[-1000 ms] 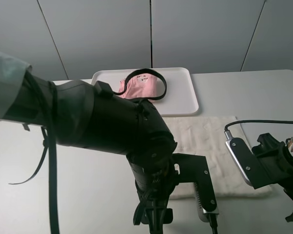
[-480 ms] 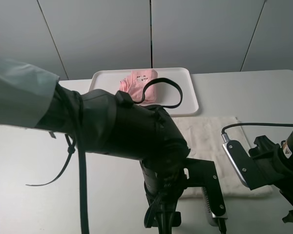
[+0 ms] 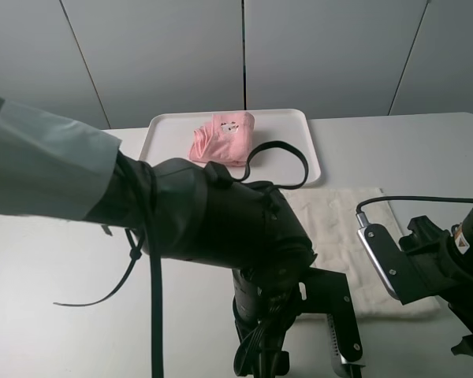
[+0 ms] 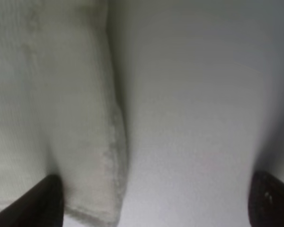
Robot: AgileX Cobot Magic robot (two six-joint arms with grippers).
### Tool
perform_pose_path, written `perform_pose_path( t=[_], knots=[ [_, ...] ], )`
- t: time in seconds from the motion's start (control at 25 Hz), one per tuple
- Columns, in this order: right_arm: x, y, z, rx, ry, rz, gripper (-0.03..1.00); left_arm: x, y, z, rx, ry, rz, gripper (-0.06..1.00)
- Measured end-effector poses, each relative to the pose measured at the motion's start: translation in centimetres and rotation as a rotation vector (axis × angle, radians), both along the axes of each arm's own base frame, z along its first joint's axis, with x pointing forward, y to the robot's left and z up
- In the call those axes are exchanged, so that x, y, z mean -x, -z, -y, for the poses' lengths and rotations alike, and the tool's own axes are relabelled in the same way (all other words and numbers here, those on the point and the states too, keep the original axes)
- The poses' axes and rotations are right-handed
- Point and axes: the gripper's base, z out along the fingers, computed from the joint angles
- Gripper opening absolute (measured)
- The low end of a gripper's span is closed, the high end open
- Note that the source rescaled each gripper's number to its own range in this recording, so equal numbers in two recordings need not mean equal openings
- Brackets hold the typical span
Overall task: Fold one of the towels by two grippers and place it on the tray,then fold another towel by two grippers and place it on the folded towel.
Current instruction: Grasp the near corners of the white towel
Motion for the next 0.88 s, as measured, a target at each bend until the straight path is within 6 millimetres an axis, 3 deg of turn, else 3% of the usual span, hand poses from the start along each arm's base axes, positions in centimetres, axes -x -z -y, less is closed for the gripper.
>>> perform_pose_path(
  t=[0.24, 0.56, 0.88],
  knots=[
    [0.2, 0.1, 0.1, 0.002, 0.0, -0.004, 1.0, 0.0, 0.0, 0.0, 0.001, 0.0, 0.001, 1.0],
    [1.8, 1.5, 0.7, -0.003, -0.006, -0.02, 1.0, 0.0, 0.1, 0.0, -0.003, 0.001, 0.0, 1.0],
    [1.7, 1.6, 0.6, -0.02, -0.006, 0.003, 1.0, -0.1, 0.3, 0.1, -0.011, -0.001, -0.003, 1.0]
  ],
)
